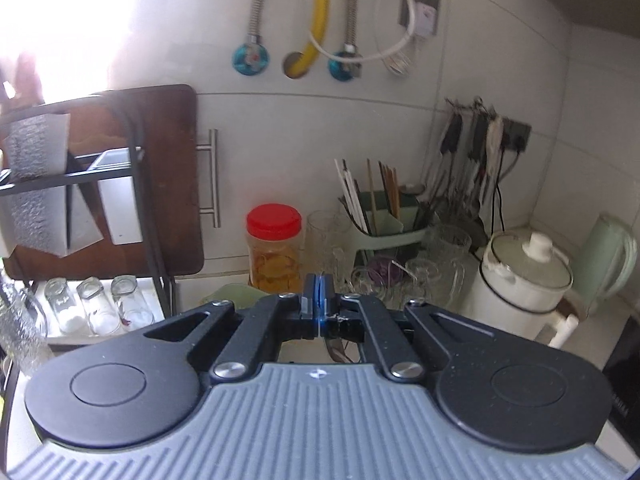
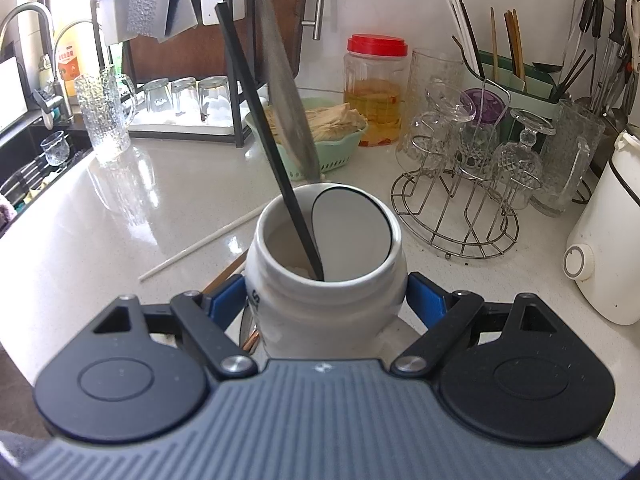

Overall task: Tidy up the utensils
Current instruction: 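Lower the steel spoon into the jar and open the left tool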

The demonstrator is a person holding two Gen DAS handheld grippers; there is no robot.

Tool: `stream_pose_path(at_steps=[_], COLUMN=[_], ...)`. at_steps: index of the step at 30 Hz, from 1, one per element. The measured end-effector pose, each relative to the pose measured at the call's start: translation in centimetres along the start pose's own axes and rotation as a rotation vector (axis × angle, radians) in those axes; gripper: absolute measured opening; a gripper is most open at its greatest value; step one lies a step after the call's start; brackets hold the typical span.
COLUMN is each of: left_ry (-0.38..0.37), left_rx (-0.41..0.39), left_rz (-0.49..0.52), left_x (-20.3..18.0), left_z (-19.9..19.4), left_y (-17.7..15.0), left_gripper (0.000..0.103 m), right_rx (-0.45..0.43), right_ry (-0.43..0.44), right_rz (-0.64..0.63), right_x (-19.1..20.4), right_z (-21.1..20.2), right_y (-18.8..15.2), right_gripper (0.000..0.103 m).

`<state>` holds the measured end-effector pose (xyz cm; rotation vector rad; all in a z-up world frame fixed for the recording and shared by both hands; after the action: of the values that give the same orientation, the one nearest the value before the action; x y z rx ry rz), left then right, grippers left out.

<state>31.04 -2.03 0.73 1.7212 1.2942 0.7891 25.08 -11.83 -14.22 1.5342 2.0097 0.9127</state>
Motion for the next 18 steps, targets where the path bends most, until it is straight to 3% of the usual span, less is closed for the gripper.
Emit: stream_pose_path(at_steps=[7,18], left_ry=[-0.01,-0.026], left_rx=[0.012,0.059], left_rz=[0.102,0.127], left_x=[-1.8,-2.3], left_z=[1.8,3.0], left_y=[-1.4,-3.1], left_gripper=[0.0,0.0], right_rx=[-0.002,-0.008], right_ry=[0.0,0.0], right_rz=[0.001,0.003], right_x=[0.0,0.0], right_z=[0.0,0.0], right_y=[0.0,-0.1], right_gripper=[0.089,0.089])
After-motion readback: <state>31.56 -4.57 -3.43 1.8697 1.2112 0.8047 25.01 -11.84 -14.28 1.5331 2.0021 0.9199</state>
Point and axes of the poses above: each gripper's, at about its wrist camera, not at the fingertips, and z roughly the way its jaws point, x to its left, y to its top, the point moved 4 cm from there along z, roughly the way its jaws point, and after that the axes turned 4 degrees about z, right-handed, at the moved point
